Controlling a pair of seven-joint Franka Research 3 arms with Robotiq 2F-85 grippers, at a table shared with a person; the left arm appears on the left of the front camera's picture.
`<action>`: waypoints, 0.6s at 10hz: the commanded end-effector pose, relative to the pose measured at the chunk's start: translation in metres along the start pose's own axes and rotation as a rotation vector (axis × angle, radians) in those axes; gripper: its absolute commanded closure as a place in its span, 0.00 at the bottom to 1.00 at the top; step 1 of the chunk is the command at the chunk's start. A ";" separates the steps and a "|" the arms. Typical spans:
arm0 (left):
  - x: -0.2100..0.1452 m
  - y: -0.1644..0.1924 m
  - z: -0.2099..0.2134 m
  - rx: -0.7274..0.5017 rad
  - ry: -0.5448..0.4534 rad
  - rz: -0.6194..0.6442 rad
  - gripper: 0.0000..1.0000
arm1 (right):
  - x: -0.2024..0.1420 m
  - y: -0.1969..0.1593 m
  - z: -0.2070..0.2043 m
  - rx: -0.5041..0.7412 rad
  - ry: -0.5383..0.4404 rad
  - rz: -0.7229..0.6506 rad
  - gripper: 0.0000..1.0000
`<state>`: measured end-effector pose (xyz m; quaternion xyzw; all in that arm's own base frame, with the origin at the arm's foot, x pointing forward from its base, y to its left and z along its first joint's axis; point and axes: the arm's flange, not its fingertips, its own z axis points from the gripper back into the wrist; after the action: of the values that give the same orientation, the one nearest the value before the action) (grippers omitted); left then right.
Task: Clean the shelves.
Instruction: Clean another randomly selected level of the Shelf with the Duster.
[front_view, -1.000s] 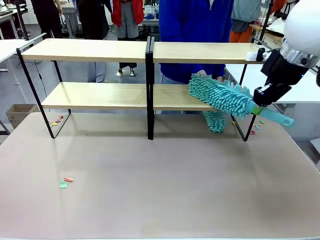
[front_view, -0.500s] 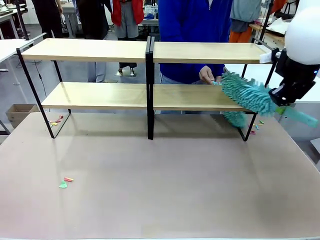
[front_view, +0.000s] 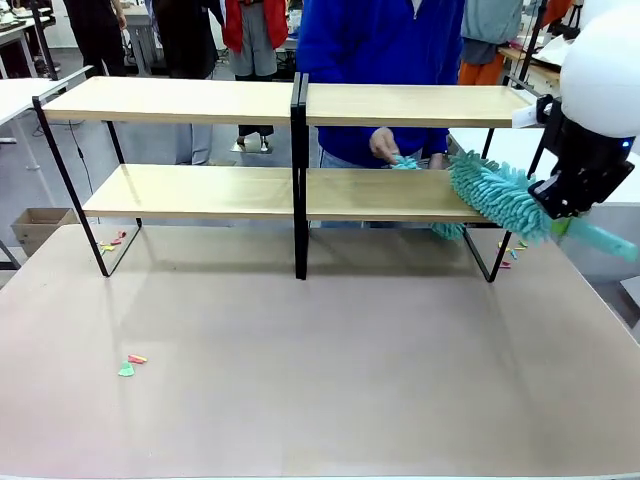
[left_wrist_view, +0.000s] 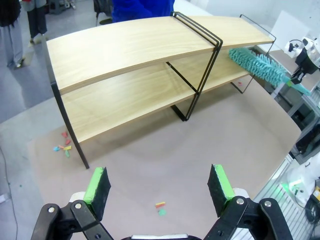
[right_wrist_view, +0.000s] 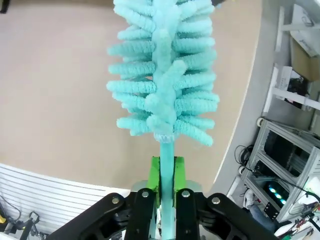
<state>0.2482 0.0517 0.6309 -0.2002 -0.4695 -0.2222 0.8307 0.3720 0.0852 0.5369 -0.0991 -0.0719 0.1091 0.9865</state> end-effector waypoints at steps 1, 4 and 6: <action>0.000 0.001 -0.001 -0.003 0.000 0.003 0.00 | -0.012 0.009 -0.002 0.051 -0.030 -0.005 0.88; 0.000 0.001 -0.001 -0.003 0.000 0.003 0.00 | -0.004 0.006 0.001 0.021 -0.007 0.003 0.88; 0.000 0.001 -0.001 -0.003 0.000 0.003 0.00 | -0.004 0.006 0.001 0.021 -0.007 0.003 0.88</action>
<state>0.2482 0.0517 0.6310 -0.2002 -0.4695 -0.2222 0.8307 0.3631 0.0927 0.5352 -0.0838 -0.0761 0.1146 0.9869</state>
